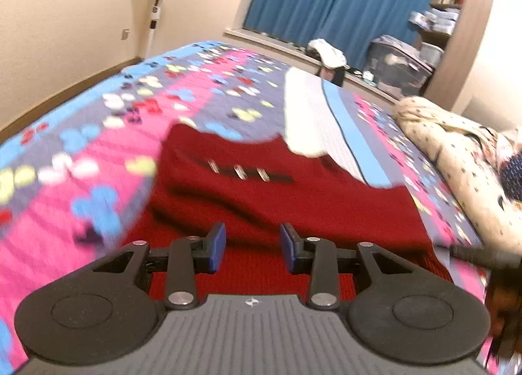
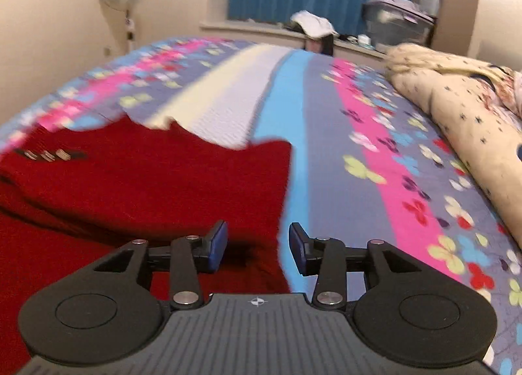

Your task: Fold small clothes

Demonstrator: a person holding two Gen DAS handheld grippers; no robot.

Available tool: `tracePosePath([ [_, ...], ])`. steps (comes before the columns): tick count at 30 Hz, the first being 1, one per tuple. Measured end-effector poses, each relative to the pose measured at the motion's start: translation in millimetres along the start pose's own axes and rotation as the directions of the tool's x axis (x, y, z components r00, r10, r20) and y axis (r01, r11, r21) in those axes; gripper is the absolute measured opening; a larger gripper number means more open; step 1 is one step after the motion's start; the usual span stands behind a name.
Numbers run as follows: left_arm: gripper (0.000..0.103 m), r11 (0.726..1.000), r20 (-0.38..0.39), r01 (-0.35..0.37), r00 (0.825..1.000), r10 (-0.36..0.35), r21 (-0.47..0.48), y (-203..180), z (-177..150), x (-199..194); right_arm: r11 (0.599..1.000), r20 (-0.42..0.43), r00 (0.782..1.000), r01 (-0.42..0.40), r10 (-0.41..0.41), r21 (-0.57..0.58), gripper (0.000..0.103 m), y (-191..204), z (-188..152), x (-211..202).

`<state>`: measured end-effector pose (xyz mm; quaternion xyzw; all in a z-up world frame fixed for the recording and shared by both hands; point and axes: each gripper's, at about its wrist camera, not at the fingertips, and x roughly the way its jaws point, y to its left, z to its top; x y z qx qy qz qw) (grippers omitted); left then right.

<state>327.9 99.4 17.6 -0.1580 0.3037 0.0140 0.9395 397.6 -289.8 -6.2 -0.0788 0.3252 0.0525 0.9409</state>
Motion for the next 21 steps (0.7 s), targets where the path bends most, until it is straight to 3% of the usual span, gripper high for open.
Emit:
tracePosePath([
  [3,0.047,0.998,-0.046,-0.042,0.998,0.044,0.043,21.4,29.7,29.9,0.999,-0.091,0.996,-0.001,-0.003,-0.048,0.043,-3.9,-17.7,30.4],
  [6,0.047,0.998,-0.088,-0.045,0.995,0.048,0.035,40.8,44.4,60.3,0.999,-0.075,0.997,-0.002,-0.002,-0.052,0.044,-1.9,-18.0,45.0],
  [9,0.047,0.999,-0.074,-0.029,0.997,0.031,0.031,49.5,46.9,75.1,1.0,-0.056,0.998,-0.007,0.006,-0.021,0.043,-2.6,-13.4,48.9],
  [10,0.053,0.999,-0.09,-0.02,0.996,0.023,0.039,48.2,45.0,82.5,1.0,-0.05,0.999,-0.005,0.004,-0.027,0.043,-1.8,-13.7,49.3],
  [13,0.052,0.993,-0.11,-0.061,0.991,0.072,0.103,41.7,39.2,102.8,0.998,-0.027,1.0,0.001,-0.003,-0.07,0.041,2.8,-12.5,44.6],
  [14,0.048,0.989,-0.102,-0.075,0.991,0.088,0.126,40.2,37.0,106.2,0.997,-0.018,1.0,0.0,-0.001,-0.076,0.039,4.4,-12.5,43.7],
  [16,0.015,0.982,-0.082,-0.092,0.991,0.106,0.163,36.2,37.7,107.9,0.997,-0.001,1.0,-0.003,0.003,-0.077,0.035,6.1,-9.7,42.5],
  [17,0.009,0.978,-0.057,-0.094,0.993,0.107,0.187,33.4,40.6,105.3,0.997,0.01,1.0,-0.007,0.007,-0.076,0.026,6.6,-9.0,40.9],
  [21,0.008,0.97,0.125,-0.067,0.991,0.038,0.233,17.9,55.4,75.9,0.998,0.084,0.996,-0.03,0.026,0.052,0.016,-7.8,0.9,23.0],
])
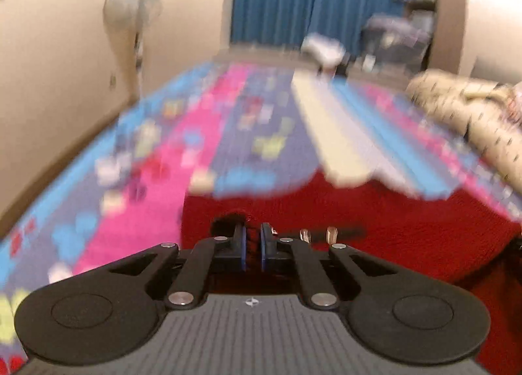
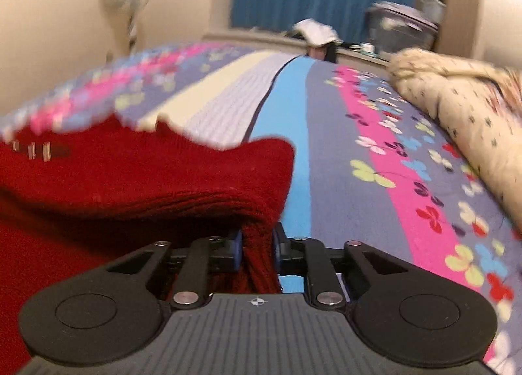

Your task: Fold small clothes

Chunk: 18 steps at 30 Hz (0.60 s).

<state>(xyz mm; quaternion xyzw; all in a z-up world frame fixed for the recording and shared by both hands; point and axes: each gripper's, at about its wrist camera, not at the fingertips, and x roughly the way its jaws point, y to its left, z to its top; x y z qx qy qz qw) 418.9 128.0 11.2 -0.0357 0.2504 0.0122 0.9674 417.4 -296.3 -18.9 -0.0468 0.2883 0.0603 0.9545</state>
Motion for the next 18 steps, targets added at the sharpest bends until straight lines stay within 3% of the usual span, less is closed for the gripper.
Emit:
tracePosePath([
  [1,0.008,1.0,0.051,0.02,0.998,-0.02,0.003,-3.0,3.9,-7.7,0.998,0.023,1.0,0.014,-0.016,0.06,0.015,-7.6,3.2,-6.1],
  [3,0.008,0.999,0.061,0.034,0.997,-0.035,0.017,-9.1,2.2,-6.6,0.987,0.016,0.999,0.039,-0.041,0.154,0.014,-23.2,1.2,-7.8],
  [5,0.009,0.999,-0.067,0.037,0.997,-0.035,0.023,-12.0,-11.2,15.7,0.974,-0.083,0.996,0.05,-0.032,0.223,0.014,-34.4,-10.3,5.6],
  [7,0.013,0.999,-0.211,-0.007,0.977,-0.004,-0.052,-4.9,-19.3,30.6,0.972,-0.2,0.98,0.057,-0.01,0.229,0.014,-36.8,-20.5,17.7],
  [9,0.014,0.984,-0.213,-0.027,0.977,-0.01,-0.173,7.1,-14.1,20.5,0.97,-0.206,0.978,0.056,-0.006,0.238,0.016,-37.8,-15.2,8.9],
  [13,0.019,0.981,-0.125,-0.025,0.992,0.001,-0.19,5.9,-1.6,-3.0,0.96,-0.151,0.988,0.062,-0.021,0.272,0.016,-43.6,8.7,-31.5],
  [16,0.019,0.986,-0.14,0.037,0.988,-0.06,-0.166,-3.6,-6.1,6.5,0.968,-0.006,1.0,0.013,-0.012,0.253,0.021,-39.9,20.0,-46.3],
  [18,0.019,0.993,-0.207,-0.029,0.978,0.005,-0.117,-8.8,-16.9,20.5,0.973,0.016,1.0,-0.008,0.005,0.229,0.026,-33.7,22.1,-30.2],
])
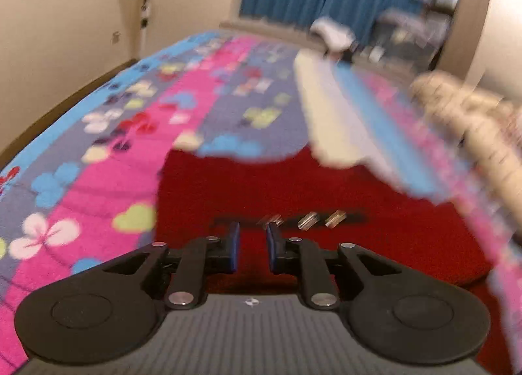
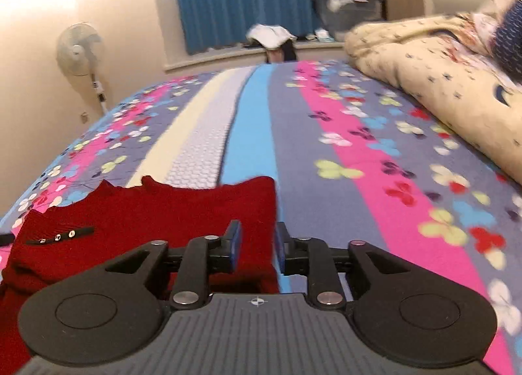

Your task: Fold small clothes

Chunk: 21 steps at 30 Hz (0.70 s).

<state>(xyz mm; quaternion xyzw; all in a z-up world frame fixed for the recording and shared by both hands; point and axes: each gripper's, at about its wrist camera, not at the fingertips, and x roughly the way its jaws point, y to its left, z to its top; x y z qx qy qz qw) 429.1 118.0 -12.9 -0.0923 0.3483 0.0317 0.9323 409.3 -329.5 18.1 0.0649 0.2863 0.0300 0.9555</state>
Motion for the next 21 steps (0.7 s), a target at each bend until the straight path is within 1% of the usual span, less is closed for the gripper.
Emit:
tracePosePath([
  [1,0.019,0.999,-0.044,-0.038,0.998,0.037,-0.025,5.6,-4.7,7.9,1.0,-0.029,1.0,-0.009,0.009,-0.004,0.026,0.8,-3.2,14.9],
  [2,0.019,0.997,-0.066,-0.031,0.997,0.027,-0.066,12.5,-5.6,9.2,1.0,-0.084,0.996,0.014,-0.015,-0.01,0.026,0.1,-8.5,32.2],
  [3,0.02,0.995,-0.072,-0.012,0.997,0.005,-0.096,16.7,-3.9,10.0,0.998,-0.143,0.988,0.062,-0.062,-0.006,0.029,-3.1,-15.0,48.1],
  [4,0.026,0.995,-0.065,0.001,0.998,-0.008,-0.101,17.9,-2.8,9.1,0.998,-0.169,0.984,0.065,-0.06,0.025,0.031,-8.4,-17.7,56.2],
  [5,0.03,0.996,-0.063,0.005,0.998,-0.01,-0.086,18.4,-2.5,11.6,0.997,-0.176,0.983,0.055,-0.045,0.056,0.033,-12.3,-17.8,60.8],
  [6,0.033,0.997,-0.076,0.007,0.997,-0.012,-0.073,17.2,-3.9,17.4,0.996,-0.179,0.983,0.048,-0.035,0.072,0.033,-14.8,-16.1,63.0],
  [7,0.033,0.998,-0.085,0.011,0.996,-0.016,-0.066,16.9,-6.7,22.1,0.996,-0.177,0.984,0.041,-0.027,0.076,0.033,-16.1,-13.2,64.5],
  [8,0.031,0.999,-0.073,0.009,0.997,-0.013,-0.051,15.7,-6.9,24.9,0.996,-0.179,0.984,0.038,-0.023,0.08,0.033,-17.1,-12.3,65.7],
  [9,0.011,1.0,-0.06,0.015,0.998,-0.016,-0.022,12.7,-5.3,23.5,0.996,-0.184,0.983,0.034,-0.018,0.085,0.029,-17.7,-12.2,66.9],
  [10,0.005,1.0,-0.044,0.022,0.999,-0.022,0.003,9.7,-1.3,19.4,0.996,-0.182,0.983,0.022,-0.005,0.091,0.023,-16.4,-13.2,66.2],
  [11,0.005,1.0,-0.002,0.018,1.0,-0.018,0.016,8.4,3.4,12.5,0.996,-0.171,0.985,0.027,-0.013,0.083,0.019,-13.6,-12.5,63.9],
  [13,0.004,0.999,0.112,0.024,0.993,-0.028,0.034,7.5,9.9,-1.0,0.997,-0.112,0.994,0.024,-0.016,0.07,0.017,-4.5,-8.8,52.8],
  [14,0.004,0.998,0.137,0.003,0.991,-0.011,0.056,6.5,8.7,-2.3,0.996,-0.1,0.995,0.016,-0.007,0.091,0.017,-6.6,-9.2,51.5],
  [15,0.002,0.997,0.131,-0.027,0.991,0.017,0.074,4.3,7.2,1.2,0.993,-0.109,0.994,0.017,-0.004,0.113,0.017,-9.1,-11.7,53.3],
  [16,0.003,0.995,0.078,-0.041,0.996,0.034,0.086,4.2,2.6,11.7,0.992,-0.153,0.988,0.04,-0.021,0.123,0.018,-13.0,-17.5,61.3],
  [17,0.003,0.996,0.01,-0.05,0.999,0.049,0.074,5.3,-0.7,19.7,0.99,-0.179,0.983,0.055,-0.032,0.127,0.02,-15.5,-21.8,65.0],
  [18,0.003,0.996,-0.014,-0.075,0.997,0.076,0.046,6.8,-1.7,20.0,0.989,-0.176,0.984,0.062,-0.038,0.135,0.023,-16.9,-20.7,62.4],
  [19,0.004,0.996,0.029,-0.09,0.995,0.09,0.004,7.2,0.0,8.9,0.99,-0.155,0.987,0.071,-0.051,0.124,0.023,-13.3,-15.6,54.7],
  [20,0.004,0.997,0.105,-0.074,0.992,0.074,-0.005,4.5,2.4,-3.9,0.993,-0.096,0.993,0.073,-0.064,0.093,0.023,-8.3,-10.6,44.5],
  [21,0.005,0.998,0.176,-0.06,0.983,0.056,0.016,-1.1,2.8,-14.0,0.996,-0.027,0.997,0.074,-0.072,0.051,0.023,-2.4,-8.0,35.3],
])
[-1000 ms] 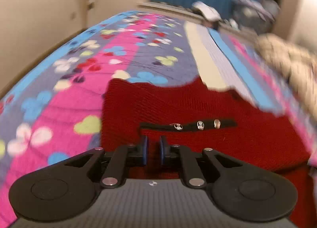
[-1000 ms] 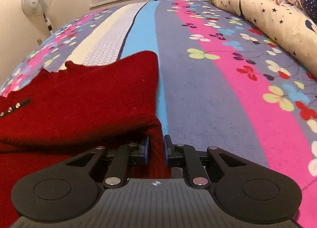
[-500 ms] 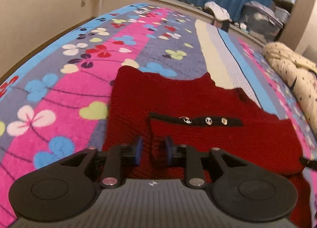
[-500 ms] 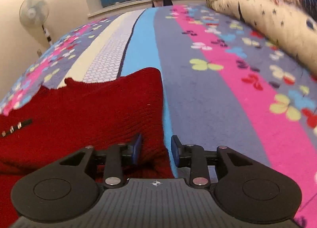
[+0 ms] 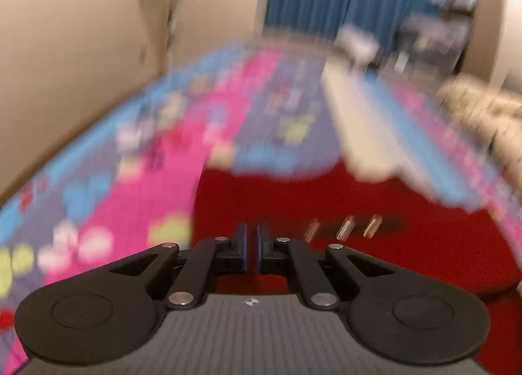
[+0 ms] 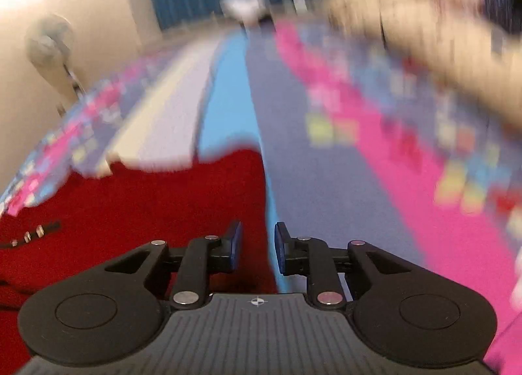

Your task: Fold small clothes

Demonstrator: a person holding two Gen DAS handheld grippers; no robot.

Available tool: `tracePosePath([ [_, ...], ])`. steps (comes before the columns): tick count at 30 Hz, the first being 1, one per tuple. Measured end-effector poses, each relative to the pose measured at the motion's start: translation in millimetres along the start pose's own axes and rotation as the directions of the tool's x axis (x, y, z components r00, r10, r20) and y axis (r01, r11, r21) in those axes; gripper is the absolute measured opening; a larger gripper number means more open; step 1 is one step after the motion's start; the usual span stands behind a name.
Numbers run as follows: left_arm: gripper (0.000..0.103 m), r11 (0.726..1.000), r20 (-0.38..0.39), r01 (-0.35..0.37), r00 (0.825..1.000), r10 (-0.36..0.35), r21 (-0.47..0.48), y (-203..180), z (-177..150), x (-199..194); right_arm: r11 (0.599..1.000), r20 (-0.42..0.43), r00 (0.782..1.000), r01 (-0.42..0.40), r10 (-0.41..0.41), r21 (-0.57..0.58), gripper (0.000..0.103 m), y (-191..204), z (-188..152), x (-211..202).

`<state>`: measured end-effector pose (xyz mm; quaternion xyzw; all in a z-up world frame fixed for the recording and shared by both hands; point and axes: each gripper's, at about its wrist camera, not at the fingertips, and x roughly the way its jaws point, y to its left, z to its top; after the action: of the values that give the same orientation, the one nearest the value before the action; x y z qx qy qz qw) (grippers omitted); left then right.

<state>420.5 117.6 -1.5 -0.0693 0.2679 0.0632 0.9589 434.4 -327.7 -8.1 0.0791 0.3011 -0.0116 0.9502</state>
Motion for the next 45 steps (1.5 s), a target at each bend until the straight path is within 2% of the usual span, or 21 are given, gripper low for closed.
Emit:
tracePosePath([
  [1,0.005,0.999,0.022,0.021,1.0,-0.022,0.039,-8.5,-1.4,-1.3,0.999,0.011,1.0,0.01,-0.009,-0.053,0.023,6.0,-1.7,0.5],
  [2,0.006,0.995,-0.026,0.052,0.998,-0.05,0.088,-17.4,-7.0,6.2,0.996,-0.05,0.999,0.006,-0.01,-0.087,0.022,8.8,-6.5,9.9],
  [3,0.01,0.988,-0.134,0.095,0.988,-0.078,0.123,-23.9,-15.8,20.3,0.994,-0.14,0.99,0.003,-0.018,-0.11,0.022,7.9,-14.9,22.5],
  [4,0.011,0.981,-0.269,0.13,0.959,-0.087,0.147,-27.1,-29.2,35.7,0.995,-0.15,0.988,0.013,-0.028,-0.097,0.024,4.3,-20.3,22.9],
  [5,0.011,0.981,-0.201,0.106,0.977,-0.073,0.16,-25.4,-33.6,23.7,0.998,-0.137,0.99,0.022,-0.031,-0.062,0.026,2.0,-17.3,15.4],
  [6,0.011,0.982,-0.167,0.068,0.985,-0.038,0.178,-27.2,-29.8,10.3,1.0,-0.117,0.993,0.022,-0.024,-0.017,0.026,-0.8,-9.2,0.8],
  [7,0.015,0.983,-0.131,0.06,0.991,-0.037,0.173,-27.4,-23.2,-5.3,1.0,-0.079,0.997,0.014,-0.014,0.01,0.026,-2.8,-3.2,-14.8],
  [8,0.017,0.985,-0.088,0.084,0.994,-0.071,0.152,-25.6,-16.9,-21.6,1.0,-0.017,1.0,-0.002,0.002,0.022,0.029,-4.2,3.6,-37.4],
  [9,0.027,0.984,-0.049,0.111,0.993,-0.105,0.136,-23.7,-10.9,-40.0,1.0,0.026,1.0,-0.013,0.013,0.01,0.031,-3.1,7.9,-56.1],
  [11,0.04,0.985,0.011,0.115,0.993,-0.117,0.127,-19.0,-5.4,-74.3,0.999,0.086,0.996,-0.02,0.023,-0.034,0.034,-1.7,9.9,-95.3],
  [13,0.05,0.984,0.049,0.125,0.99,-0.133,0.129,-13.1,-6.7,-106.6,0.998,0.114,0.992,-0.05,0.055,-0.049,0.036,-4.7,3.2,-133.2],
  [15,0.053,0.981,0.068,0.14,0.986,-0.15,0.132,-13.7,-14.4,-139.9,0.994,0.119,0.988,-0.089,0.096,-0.064,0.04,-8.6,-9.5,-165.8],
  [19,0.054,0.98,0.029,0.166,0.985,-0.17,0.108,1.1,-47.7,-194.5,0.989,0.082,0.987,-0.131,0.137,-0.074,0.044,-26.6,-51.1,-215.1],
  [21,0.053,0.98,-0.011,0.171,0.985,-0.171,0.103,11.5,-63.9,-217.5,0.99,0.049,0.992,-0.116,0.12,-0.076,0.044,-34.1,-72.9,-229.2],
  [24,0.053,0.978,-0.044,0.18,0.983,-0.176,0.104,18.9,-87.2,-247.2,0.992,0.053,0.994,-0.096,0.1,-0.078,0.044,-48.1,-99.8,-250.2],
  [28,0.051,0.978,-0.078,0.171,0.984,-0.162,0.121,30.3,-110.1,-271.0,0.996,0.04,0.997,-0.07,0.072,-0.055,0.04,-65.2,-131.7,-261.8],
  [31,0.049,0.98,-0.084,0.163,0.985,-0.154,0.117,42.4,-121.9,-284.0,0.998,0.008,0.998,-0.063,0.063,0.012,0.039,-81.0,-150.7,-262.0],
  [34,0.048,0.982,-0.096,0.162,0.984,-0.153,0.1,55.4,-139.0,-289.0,0.996,-0.012,0.998,-0.063,0.063,0.062,0.04,-91.6,-163.6,-257.8],
  [37,0.043,0.985,-0.135,0.148,0.982,-0.136,0.086,63.8,-153.5,-281.0,0.985,-0.066,0.996,-0.055,0.066,0.161,0.04,-104.4,-181.1,-246.6],
  [41,0.041,0.989,-0.196,0.132,0.974,-0.116,0.071,73.8,-167.4,-265.6,0.984,-0.083,0.993,-0.069,0.084,0.166,0.04,-105.3,-186.3,-243.5],
  [45,0.041,0.993,-0.236,0.114,0.966,-0.109,0.005,86.5,-173.5,-256.4,0.986,-0.13,0.987,-0.072,0.092,0.154,0.04,-106.1,-190.1,-234.6],
])
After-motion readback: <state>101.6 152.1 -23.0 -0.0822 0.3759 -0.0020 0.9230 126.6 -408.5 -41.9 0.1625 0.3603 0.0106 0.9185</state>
